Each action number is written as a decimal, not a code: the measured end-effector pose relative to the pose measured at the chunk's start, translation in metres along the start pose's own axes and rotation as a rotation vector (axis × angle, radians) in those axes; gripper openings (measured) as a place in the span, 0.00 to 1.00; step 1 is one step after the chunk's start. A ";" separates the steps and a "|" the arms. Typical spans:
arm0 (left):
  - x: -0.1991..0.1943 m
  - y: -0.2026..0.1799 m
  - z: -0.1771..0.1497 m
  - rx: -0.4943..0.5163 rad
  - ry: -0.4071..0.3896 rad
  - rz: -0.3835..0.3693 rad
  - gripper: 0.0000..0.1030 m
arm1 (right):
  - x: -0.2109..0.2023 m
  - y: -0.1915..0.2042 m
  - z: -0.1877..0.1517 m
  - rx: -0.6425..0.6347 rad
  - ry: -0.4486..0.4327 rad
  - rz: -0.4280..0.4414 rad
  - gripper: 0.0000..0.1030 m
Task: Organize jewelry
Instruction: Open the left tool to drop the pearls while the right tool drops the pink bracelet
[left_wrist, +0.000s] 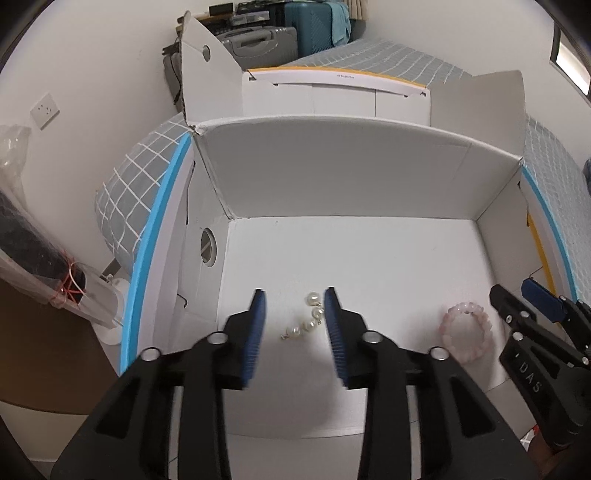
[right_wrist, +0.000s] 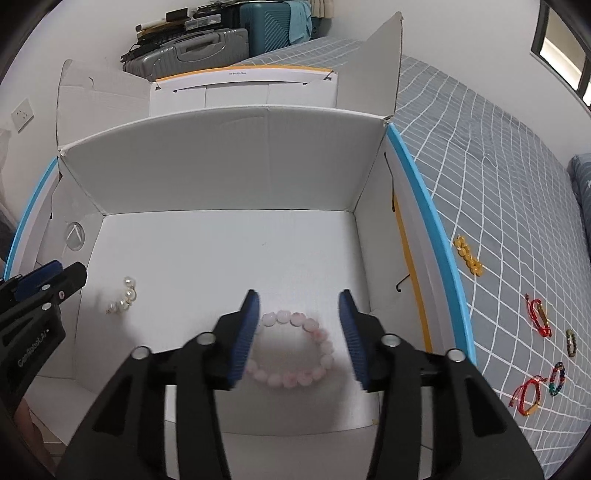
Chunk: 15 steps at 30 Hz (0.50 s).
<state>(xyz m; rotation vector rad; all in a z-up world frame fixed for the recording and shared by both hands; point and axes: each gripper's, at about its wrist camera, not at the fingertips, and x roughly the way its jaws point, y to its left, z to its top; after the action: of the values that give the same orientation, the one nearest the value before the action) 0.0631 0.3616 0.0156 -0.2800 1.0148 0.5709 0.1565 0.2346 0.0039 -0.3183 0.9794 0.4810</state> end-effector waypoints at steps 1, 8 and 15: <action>-0.002 0.001 0.000 -0.007 -0.002 -0.005 0.46 | -0.002 0.000 -0.001 0.003 -0.007 0.000 0.53; -0.029 0.008 -0.003 -0.039 -0.076 -0.004 0.77 | -0.036 -0.004 -0.003 0.009 -0.138 -0.052 0.84; -0.062 0.004 -0.006 -0.049 -0.167 -0.033 0.93 | -0.070 -0.026 -0.007 0.047 -0.283 -0.120 0.92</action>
<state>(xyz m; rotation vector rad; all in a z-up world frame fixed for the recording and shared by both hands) 0.0321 0.3425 0.0658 -0.2870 0.8341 0.5806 0.1326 0.1924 0.0609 -0.2573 0.6906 0.3810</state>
